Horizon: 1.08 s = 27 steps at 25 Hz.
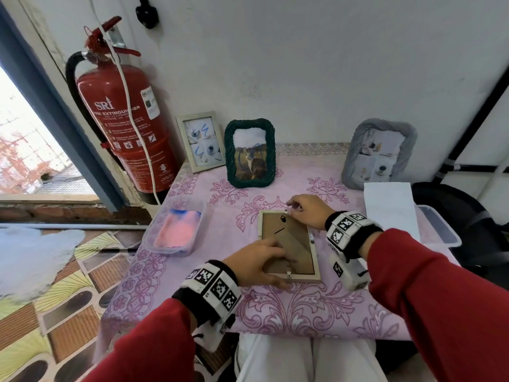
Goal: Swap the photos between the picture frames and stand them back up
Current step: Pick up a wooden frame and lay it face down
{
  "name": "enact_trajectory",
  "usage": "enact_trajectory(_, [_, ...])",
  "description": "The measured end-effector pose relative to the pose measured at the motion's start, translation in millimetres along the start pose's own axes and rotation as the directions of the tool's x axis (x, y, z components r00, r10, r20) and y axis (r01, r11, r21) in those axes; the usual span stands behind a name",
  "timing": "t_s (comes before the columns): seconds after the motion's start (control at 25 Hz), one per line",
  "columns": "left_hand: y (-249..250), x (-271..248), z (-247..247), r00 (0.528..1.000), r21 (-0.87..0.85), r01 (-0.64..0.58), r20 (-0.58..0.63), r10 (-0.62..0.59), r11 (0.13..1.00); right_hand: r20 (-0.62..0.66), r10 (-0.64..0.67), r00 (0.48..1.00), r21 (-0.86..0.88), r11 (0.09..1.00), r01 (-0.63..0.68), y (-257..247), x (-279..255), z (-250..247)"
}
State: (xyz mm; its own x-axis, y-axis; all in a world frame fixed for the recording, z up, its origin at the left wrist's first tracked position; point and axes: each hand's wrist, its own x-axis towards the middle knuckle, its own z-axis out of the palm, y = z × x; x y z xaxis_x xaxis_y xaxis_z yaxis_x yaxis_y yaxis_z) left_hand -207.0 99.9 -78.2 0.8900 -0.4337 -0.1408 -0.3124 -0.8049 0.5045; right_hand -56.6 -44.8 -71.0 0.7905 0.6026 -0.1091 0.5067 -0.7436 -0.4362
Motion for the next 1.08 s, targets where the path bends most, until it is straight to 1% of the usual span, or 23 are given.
enact_trajectory(0.08, [-0.3,0.0,1.8,1.0,0.052,0.008,-0.002,-0.008,0.999,0.048,0.024,0.999,-0.085,0.996,-0.02,-5.3,6.7,-1.0])
enact_trajectory(0.2, [2.8,3.0,3.5,1.0,0.116,0.011,-0.013,-0.009,0.993,0.022,0.036,0.999,-0.174,0.984,-0.031,-8.3,11.9,-4.2])
enact_trajectory(0.4, [5.5,3.5,4.9,0.999,0.186,0.027,-0.03,-0.022,0.982,-0.021,0.067,0.998,-0.203,0.977,-0.07,-13.7,13.6,-1.7])
enact_trajectory(0.52, [6.5,4.0,4.1,0.999,0.199,0.036,-0.027,-0.031,0.979,-0.004,0.077,0.997,-0.184,0.98,-0.077,-12.9,15.2,-3.4])
enact_trajectory(0.76, [7.2,4.2,3.0,0.998,0.149,0.055,-0.014,-0.054,0.987,0.011,0.051,0.999,-0.105,0.993,-0.05,-5.9,16.3,-11.9])
enact_trajectory(0.96, [8.0,3.9,2.2,0.998,0.106,0.058,-0.022,-0.056,0.993,0.02,0.028,0.999,-0.127,0.992,-0.026,-8.9,18.8,-15.7])
enact_trajectory(1.08, [5.6,4.0,-0.5,0.998,0.099,0.056,0.006,-0.057,0.994,0.024,0.024,0.999,-0.104,0.994,-0.022,-7.7,20.0,-18.0])
